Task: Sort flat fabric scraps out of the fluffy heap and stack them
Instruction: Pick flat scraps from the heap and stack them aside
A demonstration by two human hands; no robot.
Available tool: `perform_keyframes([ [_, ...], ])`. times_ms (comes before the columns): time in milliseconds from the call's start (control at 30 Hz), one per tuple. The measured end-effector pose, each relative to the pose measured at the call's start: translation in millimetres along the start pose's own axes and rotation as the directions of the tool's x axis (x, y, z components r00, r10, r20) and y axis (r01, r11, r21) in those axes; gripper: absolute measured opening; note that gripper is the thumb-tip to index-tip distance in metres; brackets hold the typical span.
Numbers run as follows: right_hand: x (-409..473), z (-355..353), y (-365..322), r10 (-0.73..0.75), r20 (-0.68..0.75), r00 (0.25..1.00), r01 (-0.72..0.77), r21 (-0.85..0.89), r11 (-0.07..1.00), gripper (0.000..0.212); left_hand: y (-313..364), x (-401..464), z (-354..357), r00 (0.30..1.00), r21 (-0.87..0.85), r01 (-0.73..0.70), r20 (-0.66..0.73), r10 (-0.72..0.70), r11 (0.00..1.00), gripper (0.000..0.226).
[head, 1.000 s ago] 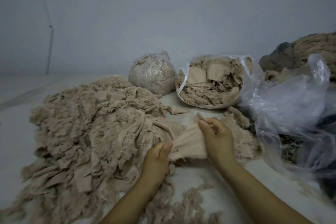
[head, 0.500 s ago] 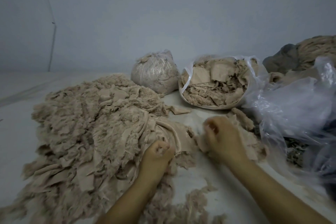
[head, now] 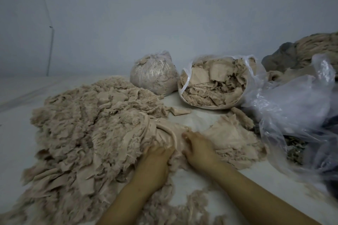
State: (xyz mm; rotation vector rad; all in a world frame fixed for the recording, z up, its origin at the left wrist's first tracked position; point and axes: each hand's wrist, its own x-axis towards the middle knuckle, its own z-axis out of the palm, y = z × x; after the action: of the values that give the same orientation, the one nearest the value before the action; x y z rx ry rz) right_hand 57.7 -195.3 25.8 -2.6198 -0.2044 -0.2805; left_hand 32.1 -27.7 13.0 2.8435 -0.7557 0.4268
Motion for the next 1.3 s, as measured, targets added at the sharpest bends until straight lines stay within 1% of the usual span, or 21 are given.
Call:
perform_keyframes([
  [33, -1, 2, 0, -0.031, 0.014, 0.999, 0.032, -0.028, 0.999, 0.032, -2, 1, -2, 0.999, 0.013, 0.032, 0.018, -0.032, 0.999, 0.041],
  [133, -9, 8, 1, -0.099, 0.001, 0.995, 0.099, 0.048, 0.994, 0.025, -11, 4, -8, 0.989, -0.016, 0.128, 0.073, -0.126, 0.992, 0.025],
  [233, -14, 7, -1, -0.119, 0.001, 0.993, 0.118, 0.132, 0.984, 0.022, -16, -2, -21, 0.940, 0.029, 0.212, 0.268, -0.212, 0.977, 0.033],
  [300, -14, 5, -5, -0.097, -0.082, 0.992, 0.111, 0.182, 0.977, 0.010, -14, -6, -32, 0.899, 0.038, 0.238, 0.369, -0.235, 0.971, 0.030],
  [333, -12, 4, -8, -0.074, -0.112, 0.991, 0.096, 0.210, 0.973, 0.012, -13, -7, -35, 0.908, -0.001, 0.221, 0.364, -0.206, 0.975, 0.023],
  [367, -10, 4, -11, -0.041, -0.110, 0.993, 0.067, 0.238, 0.969, 0.020, -12, -8, -37, 0.943, -0.062, 0.185, 0.290, -0.160, 0.981, 0.018],
  [433, -7, 7, -17, -0.018, -0.036, 0.999, 0.026, 0.242, 0.970, 0.022, -6, -8, -36, 0.997, -0.211, 0.076, -0.002, -0.078, 0.975, 0.022],
  [467, -6, 12, -20, -0.032, -0.003, 0.999, 0.032, 0.235, 0.972, 0.016, -5, -6, -32, 0.989, -0.268, 0.036, -0.126, -0.072, 0.963, 0.025],
  [500, -6, 17, -22, -0.040, 0.006, 0.999, 0.037, 0.240, 0.970, 0.009, -5, -3, -28, 0.985, -0.281, 0.018, -0.158, -0.065, 0.960, 0.032],
  [533, -7, 21, -22, -0.036, -0.008, 0.999, 0.037, 0.270, 0.962, 0.008, -6, -1, -22, 0.992, -0.264, 0.031, -0.108, -0.062, 0.964, 0.044],
  [600, -9, 22, -18, 0.014, -0.034, 0.999, 0.000, 0.367, 0.930, 0.016, -13, 1, -6, 0.987, -0.210, 0.127, 0.128, -0.102, 0.969, 0.063],
  [667, -12, 16, -11, 0.064, -0.012, 0.998, -0.050, 0.476, 0.878, 0.019, -21, 5, 3, 0.964, -0.166, 0.174, 0.231, -0.134, 0.971, 0.064],
  [833, -36, -2, 5, 0.080, 0.012, 0.997, -0.065, 0.699, 0.713, 0.024, -22, 13, 11, 0.963, -0.146, 0.183, 0.224, -0.148, 0.972, 0.063],
  [933, -43, -18, 4, 0.061, -0.056, 0.997, 0.012, 0.825, 0.564, 0.018, -17, 13, 11, 0.961, -0.151, 0.214, 0.212, -0.179, 0.965, 0.061],
  [1000, -45, -22, -1, 0.051, -0.118, 0.992, 0.073, 0.841, 0.536, 0.017, -13, 12, 8, 0.966, -0.222, 0.227, 0.172, -0.191, 0.948, 0.065],
  [1033, -46, -22, -4, 0.052, -0.139, 0.989, 0.089, 0.839, 0.536, 0.016, -12, 11, 4, 0.971, -0.316, 0.235, 0.123, -0.206, 0.919, 0.065],
  [1100, -49, -18, -7, 0.040, -0.160, 0.986, 0.108, 0.812, 0.574, 0.015, -6, 7, -6, 0.960, -0.554, 0.188, -0.071, -0.271, 0.811, 0.045],
  [1167, -51, -11, -9, -0.009, -0.165, 0.986, 0.133, 0.761, 0.636, 0.015, 3, 2, -16, 0.926, -0.764, 0.090, -0.173, -0.336, 0.639, 0.023],
  [1200, -53, -8, -11, -0.048, -0.166, 0.985, 0.157, 0.743, 0.650, 0.016, 8, 0, -19, 0.930, -0.859, 0.077, -0.122, -0.347, 0.507, 0.026],
  [1233, -55, -5, -12, -0.100, -0.162, 0.982, 0.188, 0.727, 0.661, 0.018, 13, -2, -23, 0.940, -0.938, 0.109, -0.011, -0.341, 0.329, 0.033],
  [1300, -58, 0, -16, -0.229, -0.148, 0.962, 0.268, 0.666, 0.696, 0.021, 19, -1, -25, 0.919, -0.970, 0.243, 0.228, -0.321, 0.007, 0.022],
])
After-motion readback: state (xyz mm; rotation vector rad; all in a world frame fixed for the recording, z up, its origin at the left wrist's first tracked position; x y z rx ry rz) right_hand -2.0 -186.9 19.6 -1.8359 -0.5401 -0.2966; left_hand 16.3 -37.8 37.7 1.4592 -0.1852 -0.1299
